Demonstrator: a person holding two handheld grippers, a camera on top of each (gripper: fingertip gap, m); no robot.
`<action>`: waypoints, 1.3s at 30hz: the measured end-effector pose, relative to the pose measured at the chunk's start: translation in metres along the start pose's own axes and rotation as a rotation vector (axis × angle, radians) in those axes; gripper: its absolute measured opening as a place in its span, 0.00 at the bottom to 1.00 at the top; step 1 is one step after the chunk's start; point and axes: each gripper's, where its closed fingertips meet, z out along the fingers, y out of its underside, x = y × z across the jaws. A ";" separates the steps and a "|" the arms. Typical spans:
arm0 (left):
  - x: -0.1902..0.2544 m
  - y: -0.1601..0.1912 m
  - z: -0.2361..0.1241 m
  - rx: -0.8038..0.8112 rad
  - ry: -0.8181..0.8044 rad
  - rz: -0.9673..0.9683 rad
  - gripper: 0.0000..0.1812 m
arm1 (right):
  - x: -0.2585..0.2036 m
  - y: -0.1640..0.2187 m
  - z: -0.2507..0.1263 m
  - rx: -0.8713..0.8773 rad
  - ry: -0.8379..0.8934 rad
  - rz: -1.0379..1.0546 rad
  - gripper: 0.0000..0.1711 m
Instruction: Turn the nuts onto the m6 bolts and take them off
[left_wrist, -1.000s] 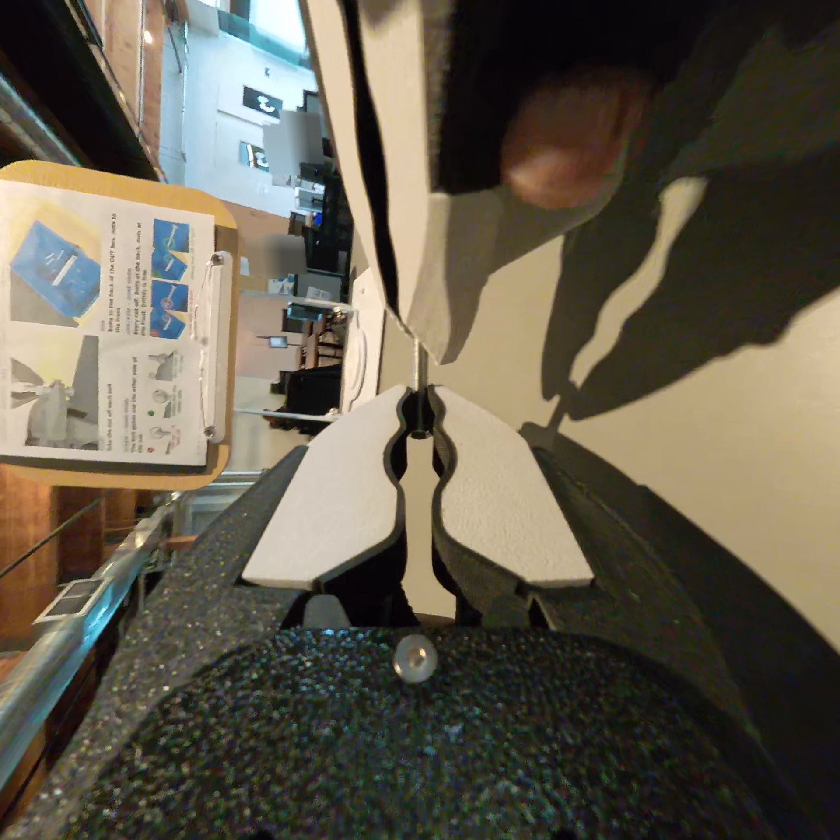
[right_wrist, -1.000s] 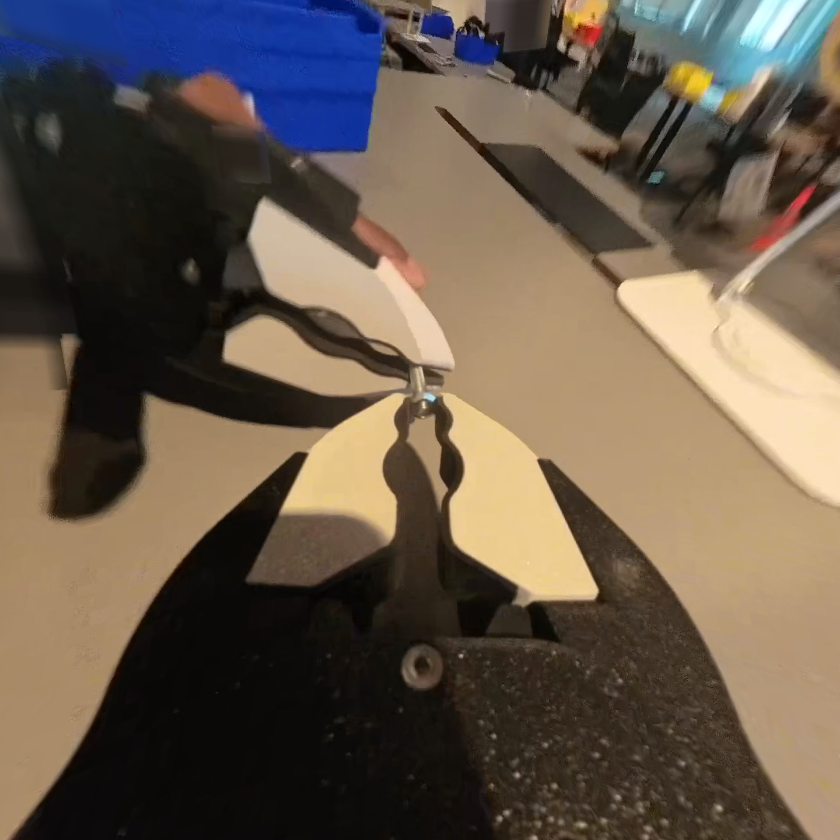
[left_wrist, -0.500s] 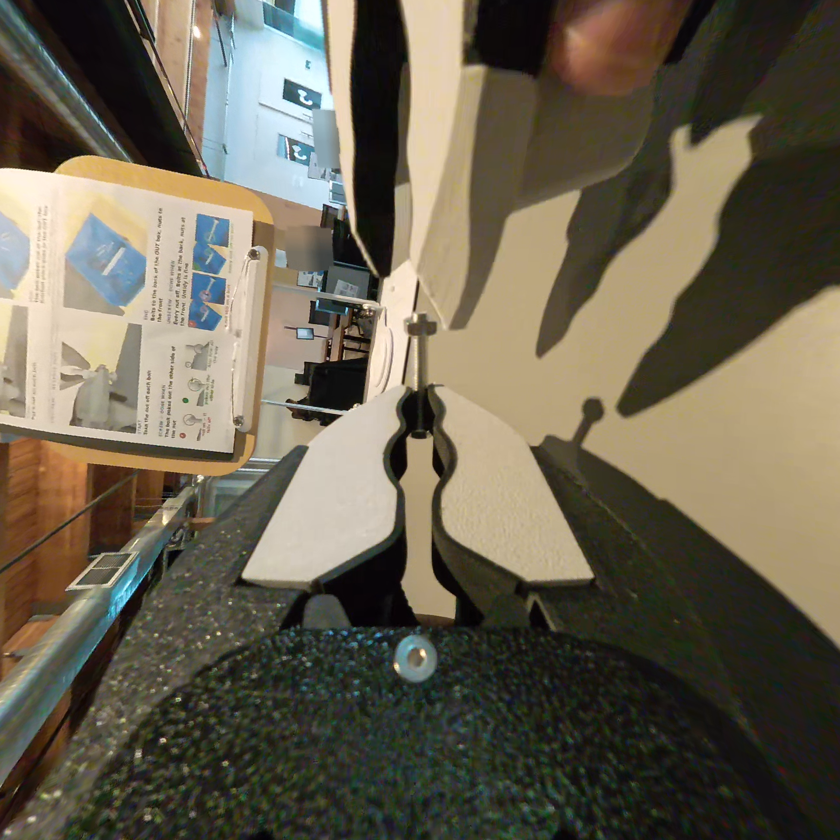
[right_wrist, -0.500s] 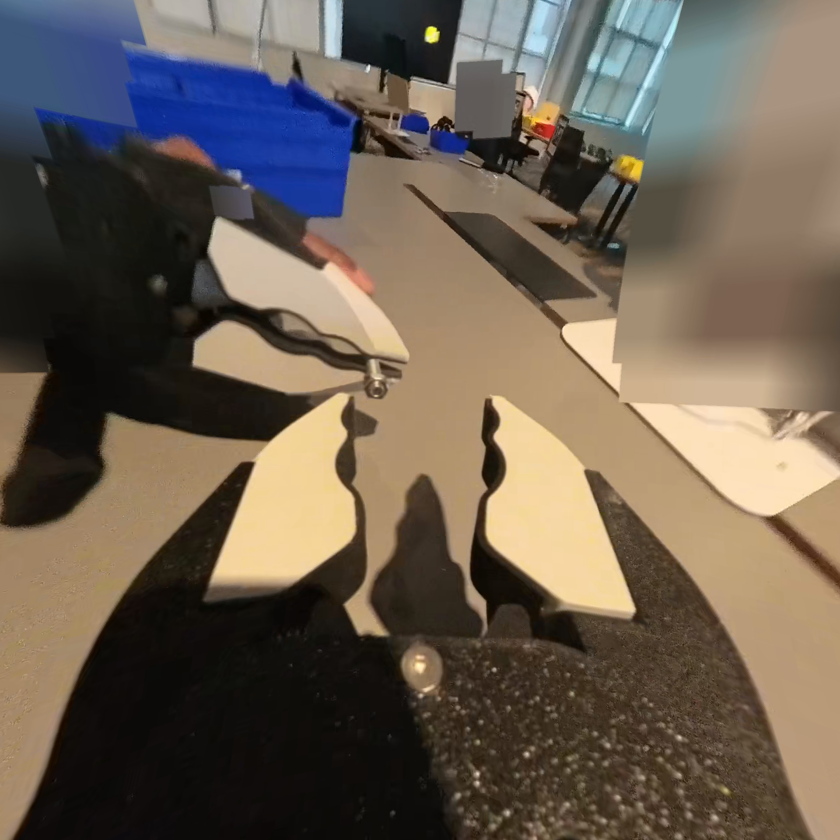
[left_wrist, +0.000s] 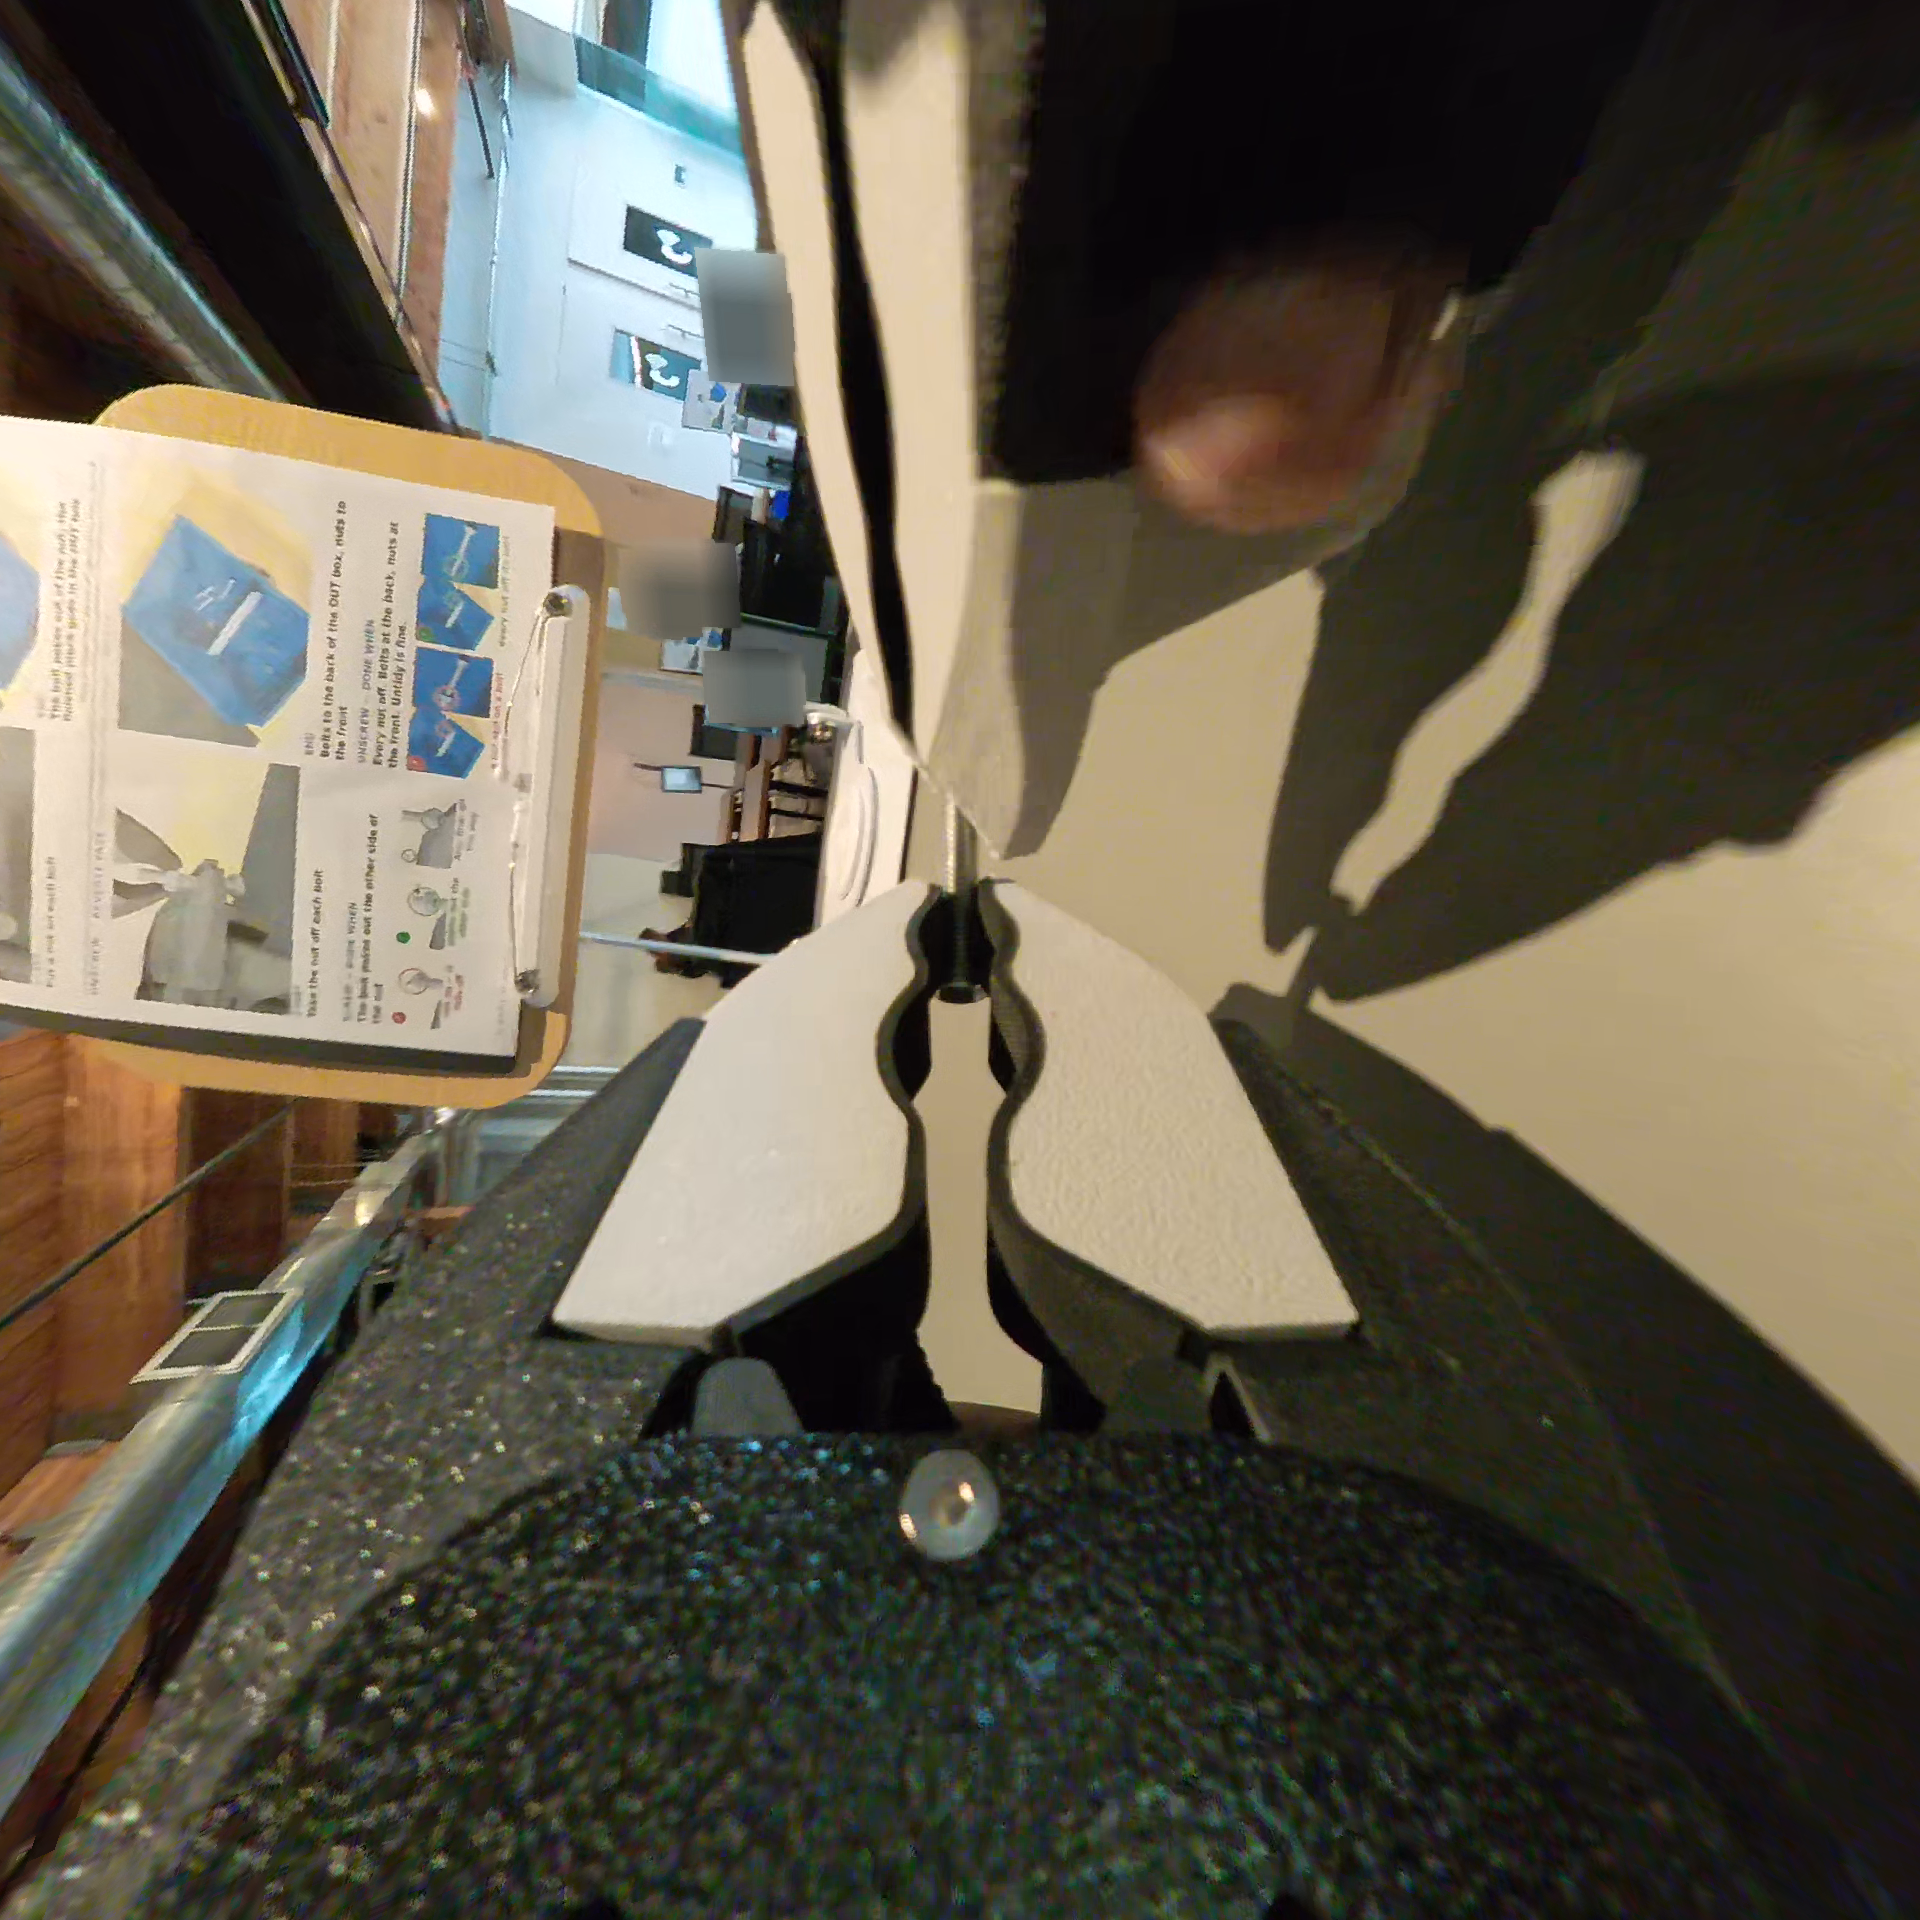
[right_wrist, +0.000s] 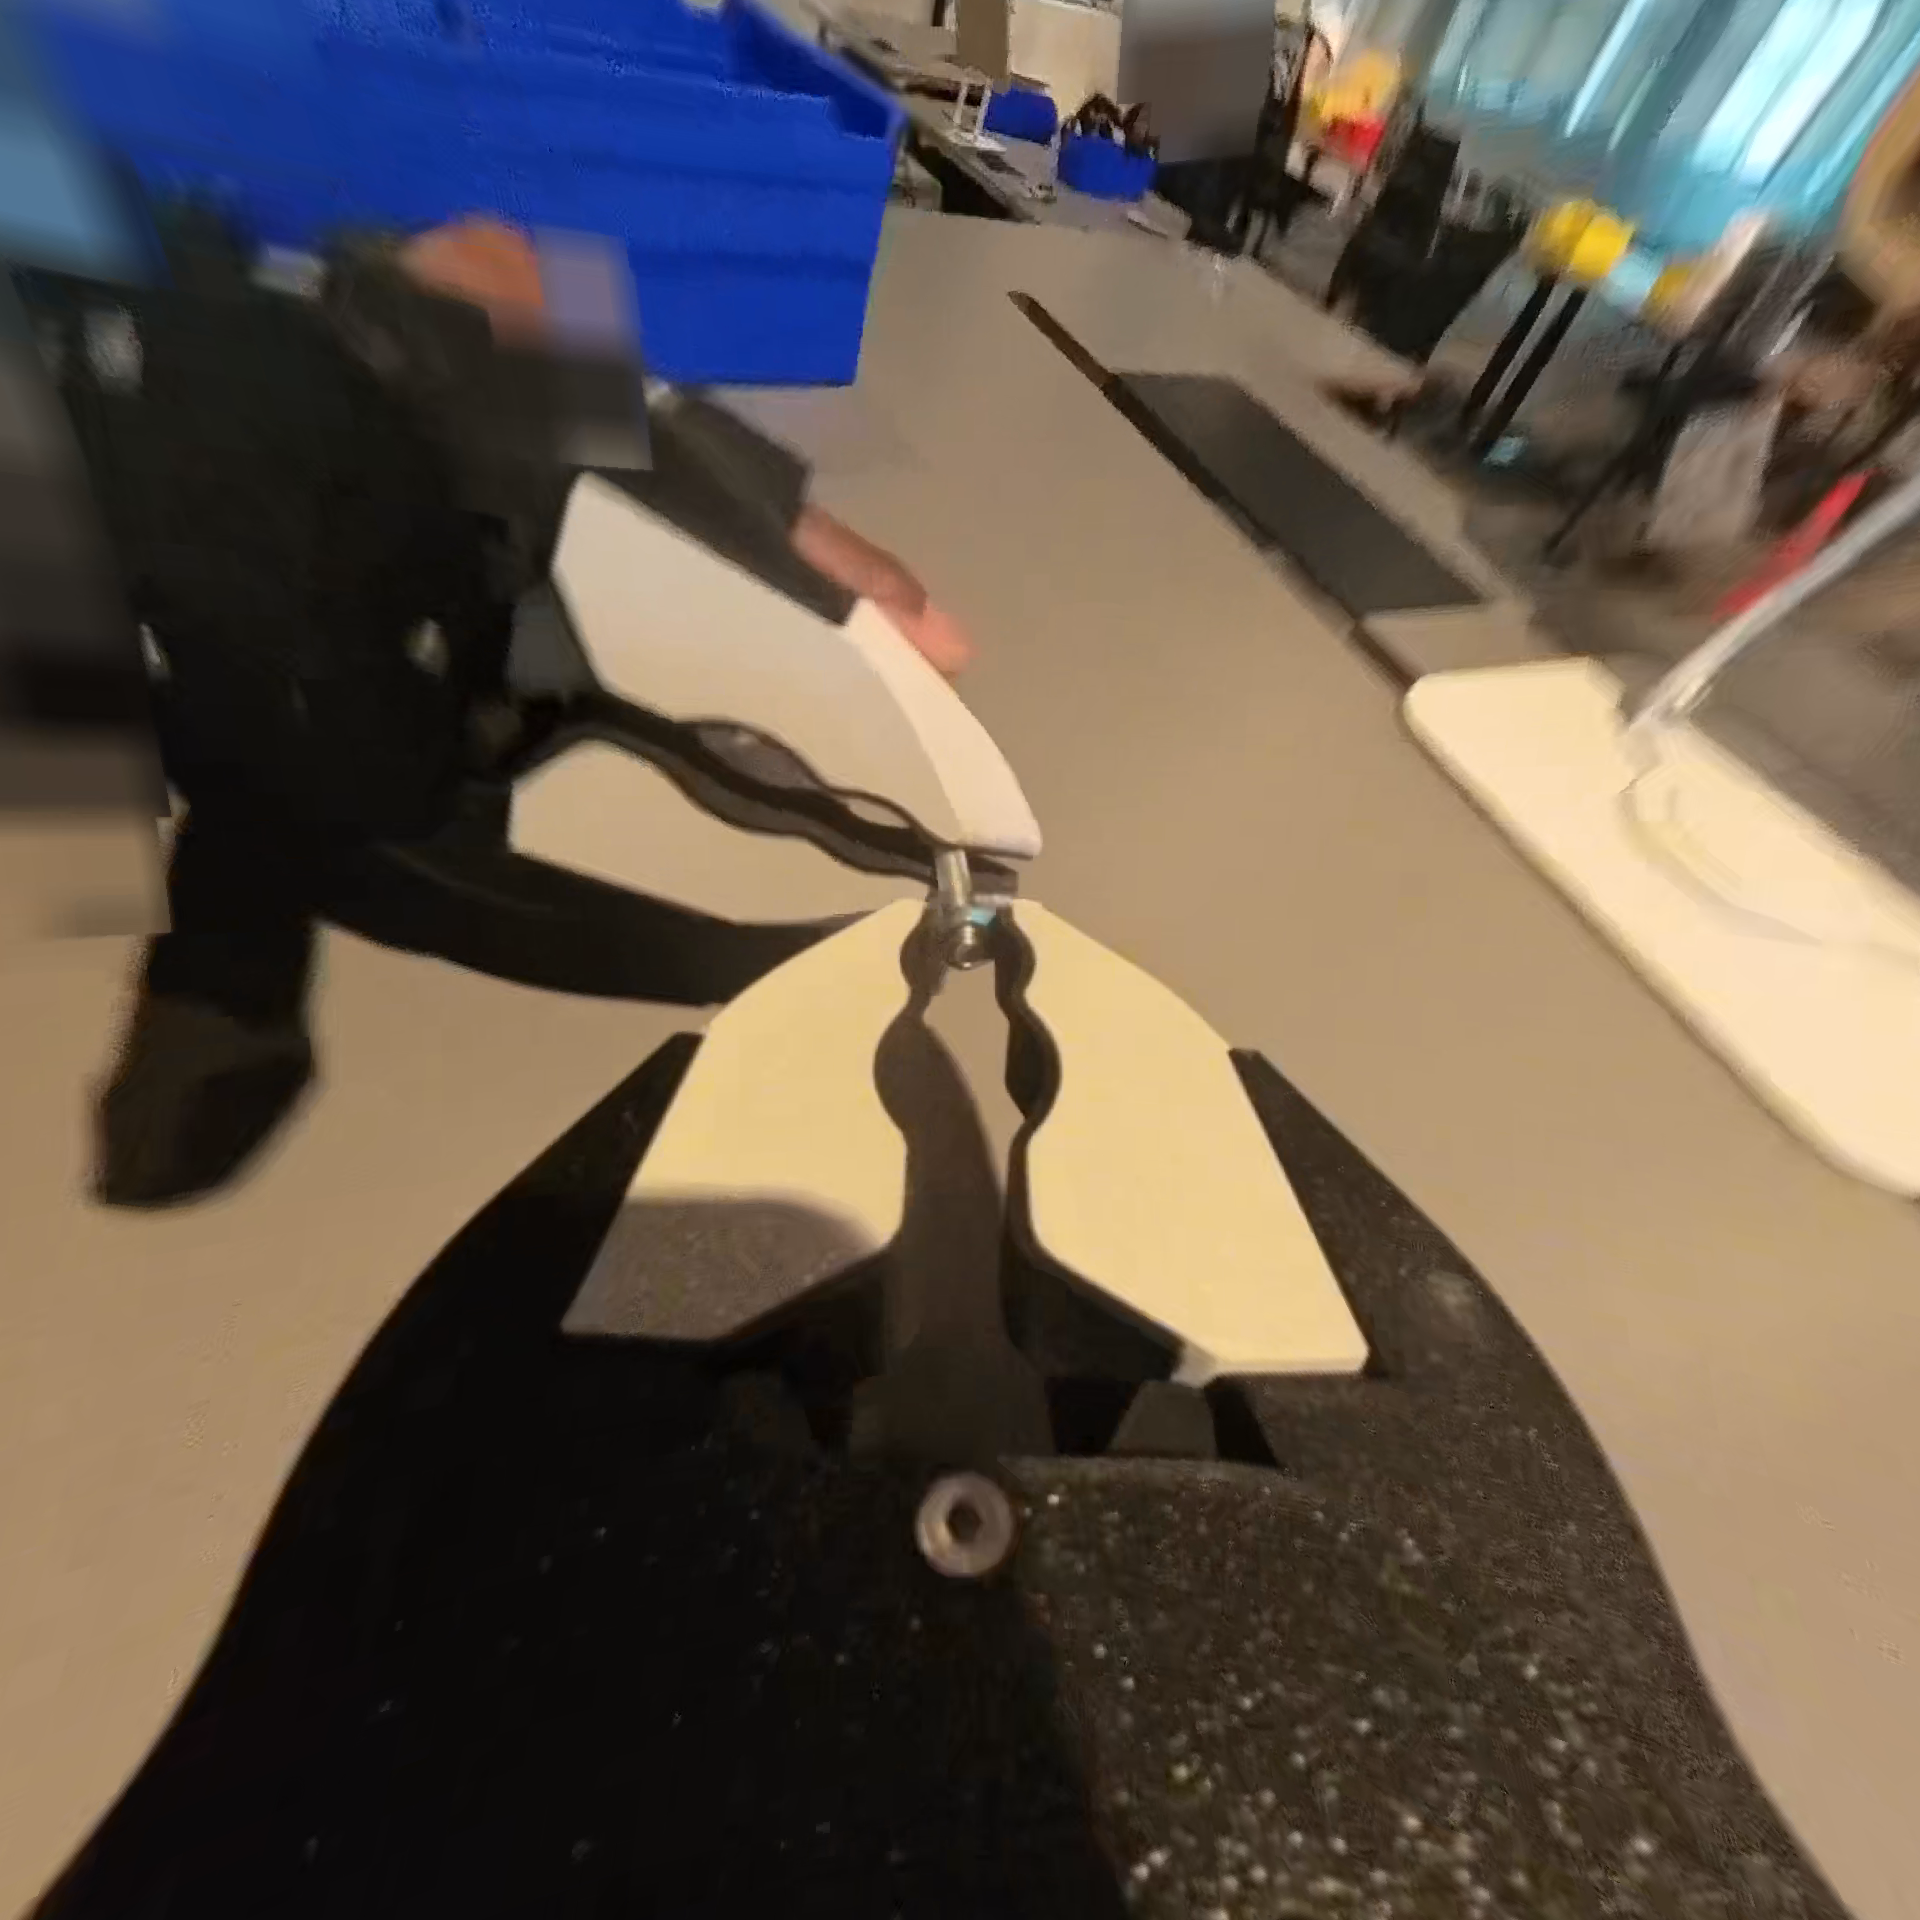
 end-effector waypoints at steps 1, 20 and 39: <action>-0.003 0.001 0.000 -0.014 -0.019 0.022 0.03 | 0.000 -0.002 0.001 0.014 -0.031 0.154 0.06; -0.003 -0.005 -0.004 0.029 0.002 -0.004 0.03 | 0.000 -0.006 -0.010 0.016 0.134 -0.403 0.21; -0.017 0.001 -0.007 -0.022 -0.074 0.086 0.03 | 0.016 -0.015 -0.018 0.144 0.057 -0.003 0.29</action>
